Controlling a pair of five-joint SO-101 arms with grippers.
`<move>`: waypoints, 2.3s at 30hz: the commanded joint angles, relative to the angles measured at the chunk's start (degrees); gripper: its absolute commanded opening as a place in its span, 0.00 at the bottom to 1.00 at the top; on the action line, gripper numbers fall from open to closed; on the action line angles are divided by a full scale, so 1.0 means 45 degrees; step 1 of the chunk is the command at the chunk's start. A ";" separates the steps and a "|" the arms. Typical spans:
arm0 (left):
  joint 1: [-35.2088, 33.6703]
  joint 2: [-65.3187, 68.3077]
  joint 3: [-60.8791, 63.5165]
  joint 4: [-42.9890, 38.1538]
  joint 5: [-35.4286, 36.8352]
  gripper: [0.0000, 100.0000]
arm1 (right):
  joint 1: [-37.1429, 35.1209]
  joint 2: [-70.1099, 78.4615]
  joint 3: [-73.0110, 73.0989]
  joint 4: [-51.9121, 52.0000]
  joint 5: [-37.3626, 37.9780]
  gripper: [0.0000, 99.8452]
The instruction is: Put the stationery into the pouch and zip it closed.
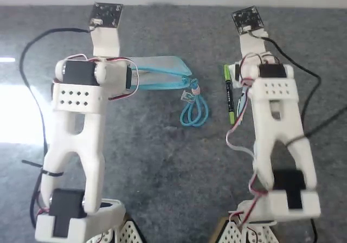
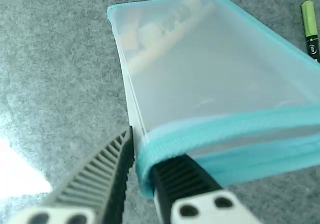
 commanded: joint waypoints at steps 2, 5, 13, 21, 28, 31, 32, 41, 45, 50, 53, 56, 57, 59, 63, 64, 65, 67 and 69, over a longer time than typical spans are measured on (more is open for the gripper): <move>-0.0039 -0.0059 -0.0088 -0.0313 -0.0137 0.01 | 0.0674 0.2745 -0.3087 0.0733 -0.0020 0.28; -0.0039 -0.0059 -0.0088 -0.0332 -0.0137 0.01 | 0.0811 0.4620 -0.4806 0.1651 -0.0039 0.28; -0.0039 -0.0059 -0.0088 -0.0332 -0.0156 0.01 | 0.0733 0.8137 -0.7951 0.2803 -0.0567 0.28; -0.0039 -0.0059 -0.0088 -0.0332 -0.0156 0.01 | 0.0733 0.9563 -0.8869 0.2842 -0.1387 0.27; -0.0039 -0.0078 -0.0088 -0.0332 -0.0156 0.01 | 0.0752 0.9700 -0.8869 0.2842 -0.1348 0.00; -0.0039 -0.0117 -0.0088 -0.0332 -0.0156 0.01 | 0.0733 0.9621 -0.8869 0.3350 -0.1348 0.01; -0.0039 -0.0137 -0.0088 -0.0332 -0.0156 0.01 | 0.0733 0.9563 -0.8889 0.3604 -0.1387 0.00; -0.0039 -0.0098 -0.0088 -0.0332 -0.0137 0.01 | 0.0694 0.5890 -0.9065 0.5128 -0.2989 0.01; -0.0039 -0.0098 -0.0088 -0.0332 -0.0137 0.01 | 0.0147 0.2393 -0.9045 0.5753 -0.3712 0.01; -0.0039 -0.0117 -0.0088 -0.0332 -0.0313 0.01 | -0.0908 -0.2120 -0.8010 0.5519 -0.4591 0.01; -0.0039 -0.0137 -0.0068 -0.0274 -0.0449 0.01 | -0.1905 -0.4640 -0.5490 0.3897 -0.4689 0.01; -0.0039 -0.0156 0.0049 -0.0274 -0.0469 0.01 | -0.2921 -0.7316 -0.1973 0.0947 -0.5158 0.01; -0.0039 -0.0156 0.0127 -0.0293 -0.0469 0.01 | -0.3253 -0.8215 -0.0645 -0.0225 -0.5236 0.01; -0.0059 -0.0156 0.0186 -0.0313 -0.0508 0.01 | -0.3995 -1.0032 0.1856 -0.2393 -0.5216 0.01; -0.0449 -0.0156 0.0147 -0.0332 -0.0664 0.01 | -0.5070 -1.2884 0.6095 -0.6261 -0.5177 0.01; -0.0449 -0.0156 0.0147 -0.0332 -0.0684 0.01 | -0.5304 -1.3314 0.6916 -0.7297 -0.5177 0.01; -0.0449 -0.0156 0.0147 -0.0332 -0.0684 0.01 | -0.5480 -1.3607 0.7619 -0.8274 -0.5177 0.01; -0.0371 -0.0156 0.0127 -0.0332 -0.0684 0.01 | -0.5792 -1.3685 0.8713 -0.9895 -0.5177 0.01; -0.0352 -0.0156 0.0127 -0.0332 -0.0684 0.01 | -0.6164 -1.3431 0.9436 -1.0969 -0.5177 0.01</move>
